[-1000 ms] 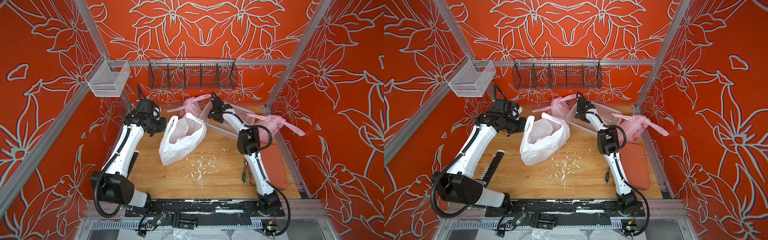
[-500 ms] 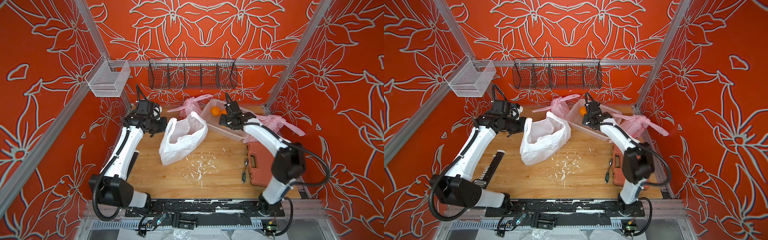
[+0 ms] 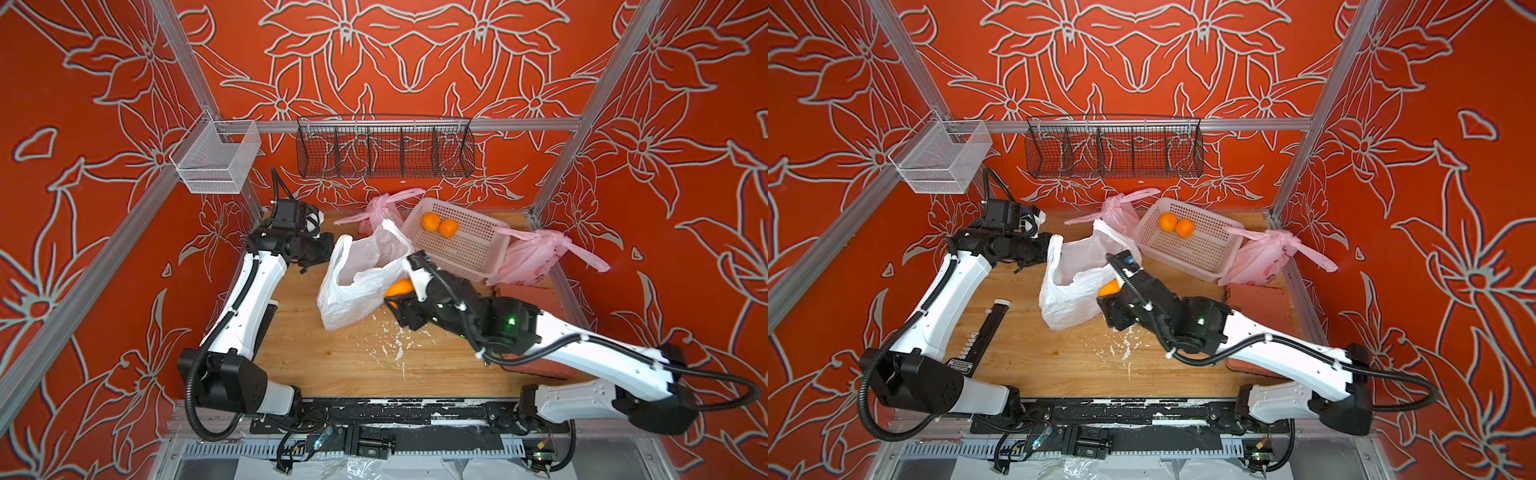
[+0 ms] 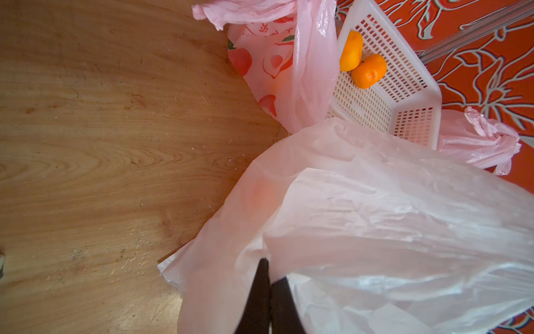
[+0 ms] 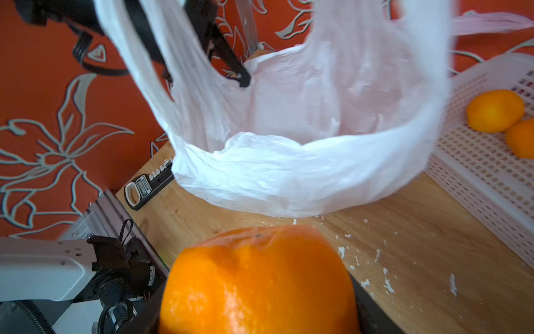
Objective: Place the oranges into plastic bags & tie knots
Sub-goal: Place the orange in the plastic bag.
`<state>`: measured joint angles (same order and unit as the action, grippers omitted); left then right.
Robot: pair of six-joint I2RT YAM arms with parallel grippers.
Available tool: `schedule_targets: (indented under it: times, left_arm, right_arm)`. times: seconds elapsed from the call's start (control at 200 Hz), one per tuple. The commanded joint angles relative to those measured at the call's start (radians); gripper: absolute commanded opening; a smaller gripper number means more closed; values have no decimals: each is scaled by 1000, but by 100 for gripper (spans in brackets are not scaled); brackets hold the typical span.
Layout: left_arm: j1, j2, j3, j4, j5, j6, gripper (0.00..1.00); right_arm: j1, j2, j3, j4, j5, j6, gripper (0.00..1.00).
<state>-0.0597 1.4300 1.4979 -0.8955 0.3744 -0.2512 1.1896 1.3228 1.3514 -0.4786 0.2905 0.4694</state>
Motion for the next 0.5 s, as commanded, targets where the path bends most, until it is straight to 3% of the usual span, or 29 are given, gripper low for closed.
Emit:
schedule_targets:
  times: [0.0, 0.21, 0.305, 0.335, 0.46, 0.495]
  left_arm:
    - [3, -9, 7, 17, 34, -2, 0]
    - [3, -17, -4, 21, 44, -11, 0]
    - [3, -22, -4, 24, 48, -14, 0]
    - [3, -22, -1, 23, 48, -14, 0]
    - [3, -22, 5, 8, 38, -7, 0]
    - [3, -23, 3, 7, 36, -5, 0]
  right_arm:
    - [-1, 130, 125, 76, 83, -116, 58]
    - [-53, 313, 291, 143, 217, -114, 52]
    - [-124, 383, 340, 89, 163, -31, 52]
    - [-137, 402, 349, 78, 143, -17, 57]
    - [-143, 435, 379, 48, 68, -12, 96]
    - [-143, 426, 366, 69, 40, -15, 98]
